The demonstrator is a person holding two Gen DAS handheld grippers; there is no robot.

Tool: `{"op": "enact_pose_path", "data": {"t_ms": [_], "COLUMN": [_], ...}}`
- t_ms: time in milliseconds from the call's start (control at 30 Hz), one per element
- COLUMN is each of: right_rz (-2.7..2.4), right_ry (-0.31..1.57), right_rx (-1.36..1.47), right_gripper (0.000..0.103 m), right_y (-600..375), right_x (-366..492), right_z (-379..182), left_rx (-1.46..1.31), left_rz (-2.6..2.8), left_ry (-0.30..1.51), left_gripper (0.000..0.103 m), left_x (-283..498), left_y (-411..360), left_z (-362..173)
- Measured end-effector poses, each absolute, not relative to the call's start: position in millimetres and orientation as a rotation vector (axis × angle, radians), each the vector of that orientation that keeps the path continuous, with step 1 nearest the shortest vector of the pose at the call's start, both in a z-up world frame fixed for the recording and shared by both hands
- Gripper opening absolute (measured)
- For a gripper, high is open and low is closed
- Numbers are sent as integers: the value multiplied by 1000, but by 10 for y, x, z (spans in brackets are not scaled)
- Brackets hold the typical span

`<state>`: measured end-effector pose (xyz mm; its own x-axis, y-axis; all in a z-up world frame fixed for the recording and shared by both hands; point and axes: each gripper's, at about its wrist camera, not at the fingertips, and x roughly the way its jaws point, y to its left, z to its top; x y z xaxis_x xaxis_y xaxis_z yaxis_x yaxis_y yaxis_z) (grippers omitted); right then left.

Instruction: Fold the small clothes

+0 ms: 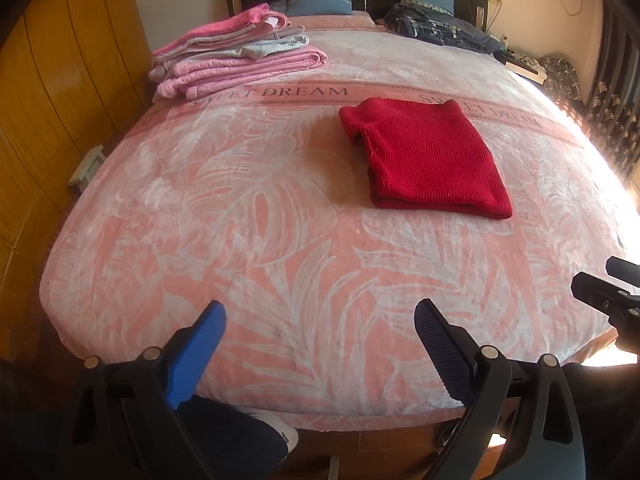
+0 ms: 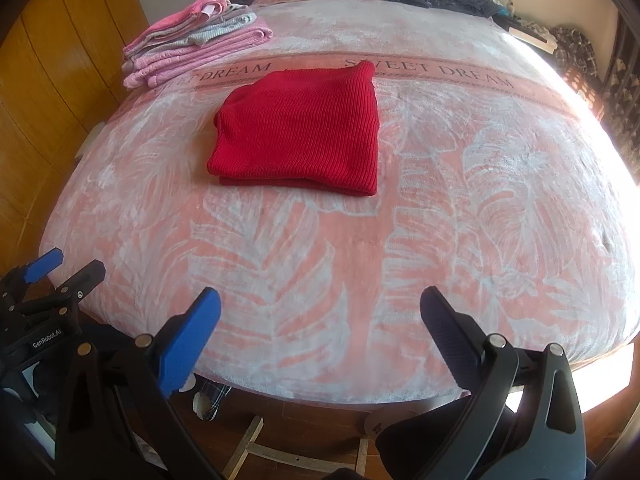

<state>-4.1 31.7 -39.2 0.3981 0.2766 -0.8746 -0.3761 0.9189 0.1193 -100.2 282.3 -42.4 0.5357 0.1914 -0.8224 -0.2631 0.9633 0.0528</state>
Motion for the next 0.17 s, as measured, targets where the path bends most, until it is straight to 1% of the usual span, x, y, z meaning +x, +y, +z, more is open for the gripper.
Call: {"op": "enact_pose_path", "data": {"t_ms": [167], "right_rz": [400], "right_ry": [1105], "right_rx": [-103], "right_gripper": [99], "right_y": [291], "right_x": [-14], "right_z": [-421], "left_rx": [-79], "left_rz": [270], "left_ry": [968], "left_gripper": [96], "left_x": [-1002], "left_y": [2827], "left_z": [-426]}}
